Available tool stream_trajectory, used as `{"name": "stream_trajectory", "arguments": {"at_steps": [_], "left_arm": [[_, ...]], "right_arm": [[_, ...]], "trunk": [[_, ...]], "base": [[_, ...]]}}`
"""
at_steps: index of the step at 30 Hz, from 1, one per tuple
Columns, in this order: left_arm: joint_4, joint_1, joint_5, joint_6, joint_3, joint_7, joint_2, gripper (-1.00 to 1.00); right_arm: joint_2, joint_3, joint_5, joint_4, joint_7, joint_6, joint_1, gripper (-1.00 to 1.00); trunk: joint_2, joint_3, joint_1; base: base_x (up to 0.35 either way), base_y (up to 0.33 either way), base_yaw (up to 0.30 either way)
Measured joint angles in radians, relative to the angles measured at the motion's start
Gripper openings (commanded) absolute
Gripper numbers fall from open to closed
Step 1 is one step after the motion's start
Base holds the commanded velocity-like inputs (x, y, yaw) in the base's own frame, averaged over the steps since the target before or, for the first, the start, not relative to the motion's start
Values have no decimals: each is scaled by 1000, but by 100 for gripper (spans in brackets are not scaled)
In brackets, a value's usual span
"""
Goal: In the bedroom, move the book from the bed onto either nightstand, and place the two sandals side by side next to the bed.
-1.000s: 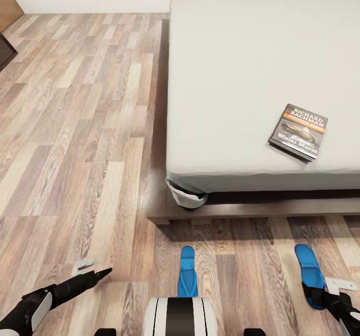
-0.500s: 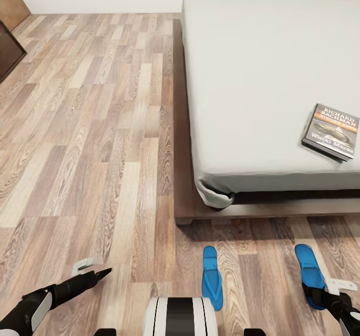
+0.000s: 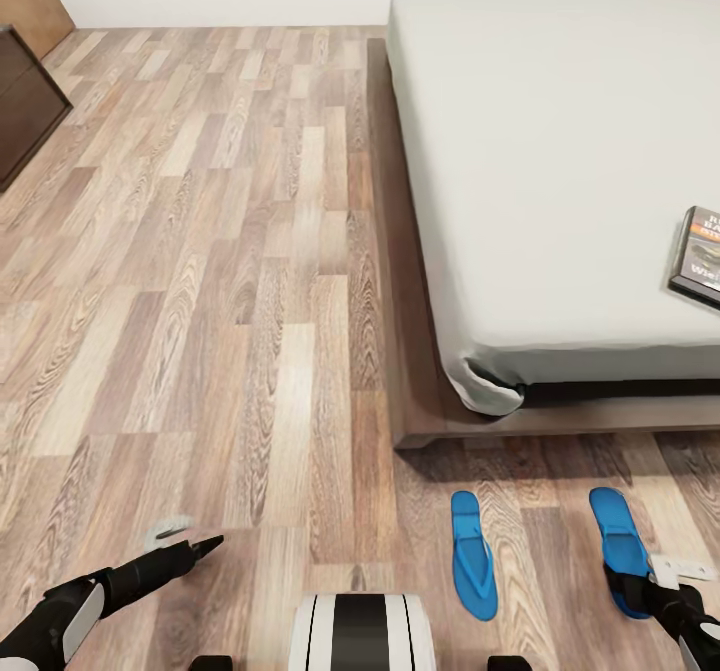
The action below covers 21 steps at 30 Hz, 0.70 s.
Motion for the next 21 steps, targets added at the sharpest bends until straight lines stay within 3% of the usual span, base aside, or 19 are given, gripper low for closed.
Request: {"name": "stream_trajectory", "arguments": {"at_steps": [21], "left_arm": [[1,0,0,-1,-1,0,-2,100]], "right_arm": [[0,0,0,0,0,0,0,-100]], "trunk": [[0,0,0]], "base": [[15,304,0]]}}
